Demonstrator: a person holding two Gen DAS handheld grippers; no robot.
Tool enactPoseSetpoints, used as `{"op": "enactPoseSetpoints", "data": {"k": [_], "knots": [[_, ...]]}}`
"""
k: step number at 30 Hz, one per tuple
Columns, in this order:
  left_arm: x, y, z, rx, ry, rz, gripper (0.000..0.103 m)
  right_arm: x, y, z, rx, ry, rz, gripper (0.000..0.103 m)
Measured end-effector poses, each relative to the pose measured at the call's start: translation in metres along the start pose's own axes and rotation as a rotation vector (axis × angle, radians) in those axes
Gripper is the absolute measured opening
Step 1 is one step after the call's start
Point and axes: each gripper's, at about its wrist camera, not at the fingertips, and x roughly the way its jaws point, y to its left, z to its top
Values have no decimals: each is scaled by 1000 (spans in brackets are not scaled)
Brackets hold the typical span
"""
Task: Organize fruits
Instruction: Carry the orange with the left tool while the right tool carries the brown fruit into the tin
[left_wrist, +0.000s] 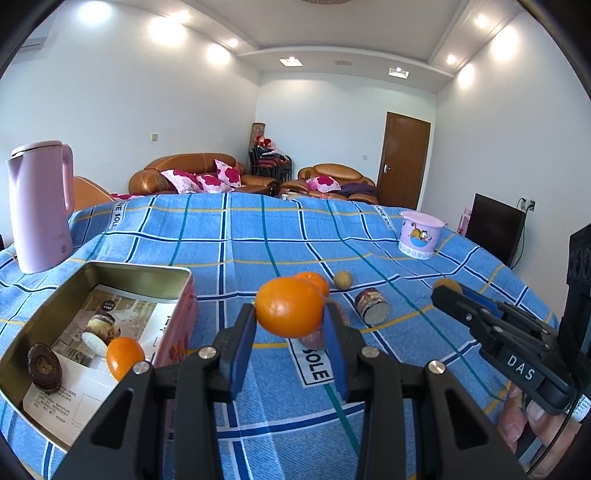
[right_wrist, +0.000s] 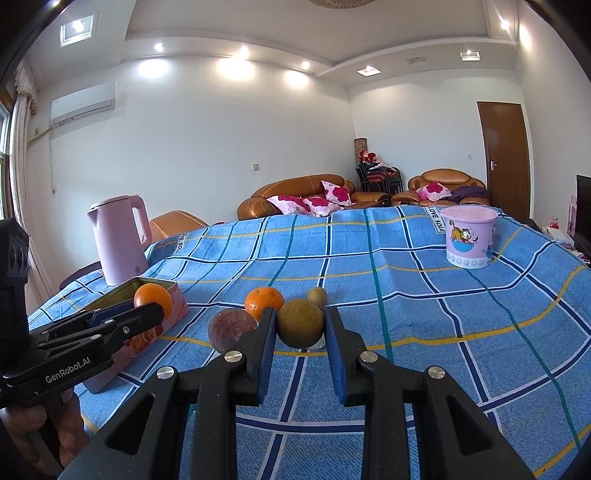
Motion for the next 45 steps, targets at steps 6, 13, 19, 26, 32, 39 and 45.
{"op": "enactPoseSetpoints", "data": {"k": [6,13,19,26,32,39,45], "knots": [[-5,2,0,-4,10,-8,39,-2,-2,1,42,4,18,28],[-18,12,4,-22,4,1,39,-19,23,17,20,-28,79,28],[-34,31,13,-48,-10,32,39,-27,47,38,2,-39,135,28],[-41,59,22,-61,-12,115,39,-18,77,55,-29,-23,189,28],[-40,83,28,-71,8,157,39,-2,94,66,-46,10,220,28],[-36,102,29,-63,46,190,39,24,110,68,-55,60,260,28],[-33,118,28,-63,73,209,39,44,127,62,-83,97,274,28]]}}
